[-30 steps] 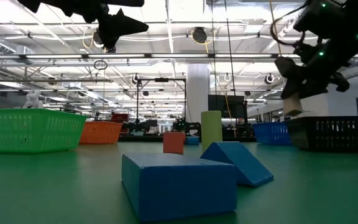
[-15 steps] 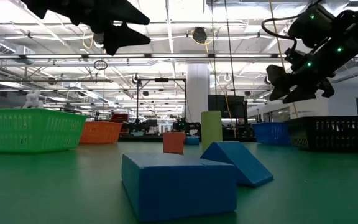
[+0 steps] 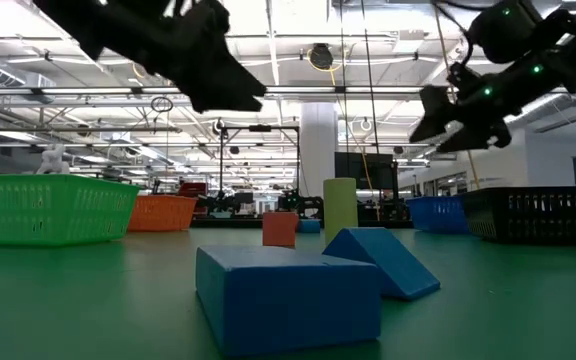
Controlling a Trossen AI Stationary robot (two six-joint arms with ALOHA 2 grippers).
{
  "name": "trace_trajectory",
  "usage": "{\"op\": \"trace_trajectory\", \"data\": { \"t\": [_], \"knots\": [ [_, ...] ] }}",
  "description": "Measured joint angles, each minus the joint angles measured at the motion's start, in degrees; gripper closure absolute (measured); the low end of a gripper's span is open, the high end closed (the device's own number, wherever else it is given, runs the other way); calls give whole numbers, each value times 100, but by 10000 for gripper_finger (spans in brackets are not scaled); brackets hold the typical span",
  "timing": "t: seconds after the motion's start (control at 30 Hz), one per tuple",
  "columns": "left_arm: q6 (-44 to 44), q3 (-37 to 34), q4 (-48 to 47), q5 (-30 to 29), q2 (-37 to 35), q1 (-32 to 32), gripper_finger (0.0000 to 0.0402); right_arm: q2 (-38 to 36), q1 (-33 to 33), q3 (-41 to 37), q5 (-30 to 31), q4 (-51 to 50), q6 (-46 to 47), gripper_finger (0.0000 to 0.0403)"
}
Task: Sort & place blocks by color
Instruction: Put the top red block into the orange basket
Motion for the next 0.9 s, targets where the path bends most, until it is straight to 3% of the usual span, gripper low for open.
{"op": "trace_trajectory", "data": {
  "t": [0.2, 0.4, 0.5, 0.7, 0.9],
  "knots": [
    [268, 0, 678, -247, 689, 444, 158, 3, 24, 0, -183, 310, 110, 83],
    [-1387, 2, 1367, -878, 1384, 973, 158, 107, 91, 0, -331, 369, 441, 83],
    [-1791, 8, 1705, -1027, 1652, 1166, 158, 144, 90, 0, -323, 363, 419, 83],
    [-2086, 464, 1507, -1045, 2194, 1357, 158, 133, 90, 0, -318, 376, 406, 83],
    [-2069, 1318, 290, -1295, 2688, 1367, 158, 133, 90, 1, -316, 373, 400, 83]
  ]
}}
